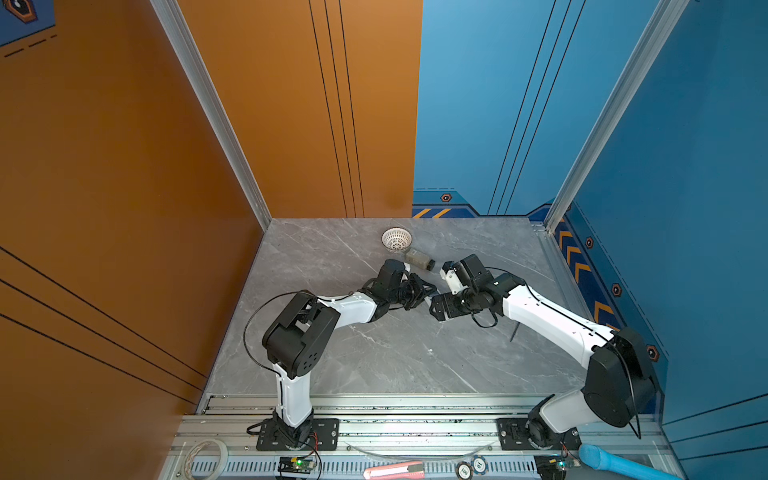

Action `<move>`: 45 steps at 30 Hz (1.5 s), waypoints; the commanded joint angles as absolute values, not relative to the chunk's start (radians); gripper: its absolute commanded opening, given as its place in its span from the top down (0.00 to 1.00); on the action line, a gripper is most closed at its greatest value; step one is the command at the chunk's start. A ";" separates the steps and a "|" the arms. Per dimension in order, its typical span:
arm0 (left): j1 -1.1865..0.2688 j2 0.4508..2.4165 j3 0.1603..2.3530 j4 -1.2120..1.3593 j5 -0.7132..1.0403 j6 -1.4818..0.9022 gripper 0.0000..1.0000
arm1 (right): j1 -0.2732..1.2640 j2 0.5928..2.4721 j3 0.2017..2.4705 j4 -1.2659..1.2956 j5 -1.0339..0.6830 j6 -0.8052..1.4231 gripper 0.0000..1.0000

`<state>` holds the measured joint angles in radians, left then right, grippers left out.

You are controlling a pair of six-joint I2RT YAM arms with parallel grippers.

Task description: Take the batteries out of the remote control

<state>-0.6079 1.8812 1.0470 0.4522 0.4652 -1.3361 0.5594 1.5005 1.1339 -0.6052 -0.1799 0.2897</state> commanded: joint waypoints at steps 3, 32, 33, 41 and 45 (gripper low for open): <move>-0.577 1.829 1.046 0.470 0.455 -1.333 0.92 | 0.524 1.377 1.134 -0.512 -0.182 0.438 0.00; -0.552 1.806 1.071 0.687 0.327 -1.418 0.95 | 0.490 1.393 0.695 0.517 -0.397 1.200 0.28; -0.552 1.804 1.068 0.687 0.323 -1.414 0.95 | 0.491 1.397 0.698 0.524 -0.397 1.202 0.33; -0.556 1.781 0.998 0.713 0.293 -1.406 0.95 | 0.474 1.377 0.703 0.516 -0.379 1.193 0.64; -0.564 1.780 0.974 0.764 0.291 -1.415 0.94 | 0.459 1.371 0.711 0.514 -0.387 1.183 0.70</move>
<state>-0.5446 1.8061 1.0008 0.7296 0.2790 -1.4395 0.4808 1.3933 0.6777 0.4911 -0.4068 1.2190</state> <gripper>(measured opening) 0.187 0.337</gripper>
